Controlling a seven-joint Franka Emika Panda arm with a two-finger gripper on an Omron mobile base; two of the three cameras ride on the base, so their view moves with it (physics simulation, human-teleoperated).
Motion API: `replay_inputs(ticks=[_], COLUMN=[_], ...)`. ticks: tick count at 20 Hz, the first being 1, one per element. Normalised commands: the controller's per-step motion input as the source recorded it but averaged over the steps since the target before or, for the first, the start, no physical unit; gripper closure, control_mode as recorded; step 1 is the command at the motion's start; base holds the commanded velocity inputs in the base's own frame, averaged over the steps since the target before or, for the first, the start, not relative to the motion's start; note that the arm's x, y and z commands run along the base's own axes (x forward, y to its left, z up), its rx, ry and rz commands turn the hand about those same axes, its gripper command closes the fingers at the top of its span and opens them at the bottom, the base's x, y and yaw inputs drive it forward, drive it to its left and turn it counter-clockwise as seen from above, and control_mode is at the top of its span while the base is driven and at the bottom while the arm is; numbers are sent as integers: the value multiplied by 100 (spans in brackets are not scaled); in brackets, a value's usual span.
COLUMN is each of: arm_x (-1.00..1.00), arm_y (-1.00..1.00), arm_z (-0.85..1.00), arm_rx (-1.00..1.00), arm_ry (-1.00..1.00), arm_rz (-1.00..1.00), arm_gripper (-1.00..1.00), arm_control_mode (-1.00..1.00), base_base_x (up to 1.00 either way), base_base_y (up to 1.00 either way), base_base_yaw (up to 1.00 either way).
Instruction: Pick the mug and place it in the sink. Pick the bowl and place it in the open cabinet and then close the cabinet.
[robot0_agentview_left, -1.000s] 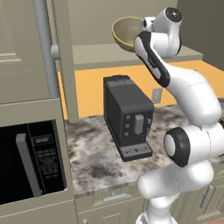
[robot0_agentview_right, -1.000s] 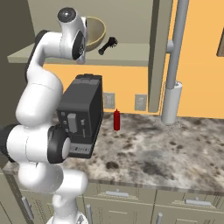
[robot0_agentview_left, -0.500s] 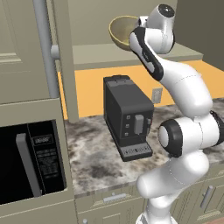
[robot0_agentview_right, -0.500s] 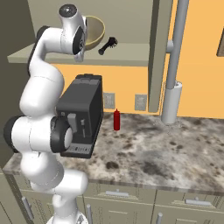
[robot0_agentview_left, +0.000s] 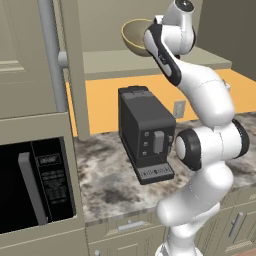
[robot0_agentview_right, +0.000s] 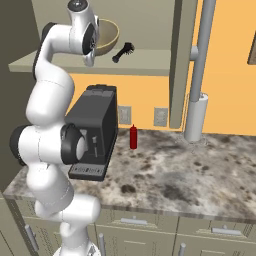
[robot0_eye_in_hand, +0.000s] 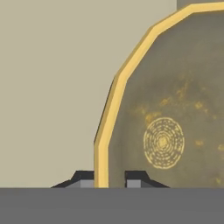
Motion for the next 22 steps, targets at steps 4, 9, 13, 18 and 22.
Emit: replay_inputs(ticks=[4, 9, 13, 18, 22], arm_x=[19, 17, 2, 0, -2], arm_y=[15, 7, 0, 0, 0], arm_z=[-27, -9, 2, 10, 5], arm_rx=[0, 0, 0, 0, -4], arm_ry=[0, 0, 0, -8, -24], arm_rz=[0, 0, 0, 0, 0], arm_gripper=[-100, -100, -100, -100, -100], arm_control_mode=[-100, -100, -100, -100, -100], base_base_x=[0, 0, 0, 0, 0], base_base_y=[0, 0, 0, 0, 0], base_base_yaw=[0, 0, 0, 0, 0])
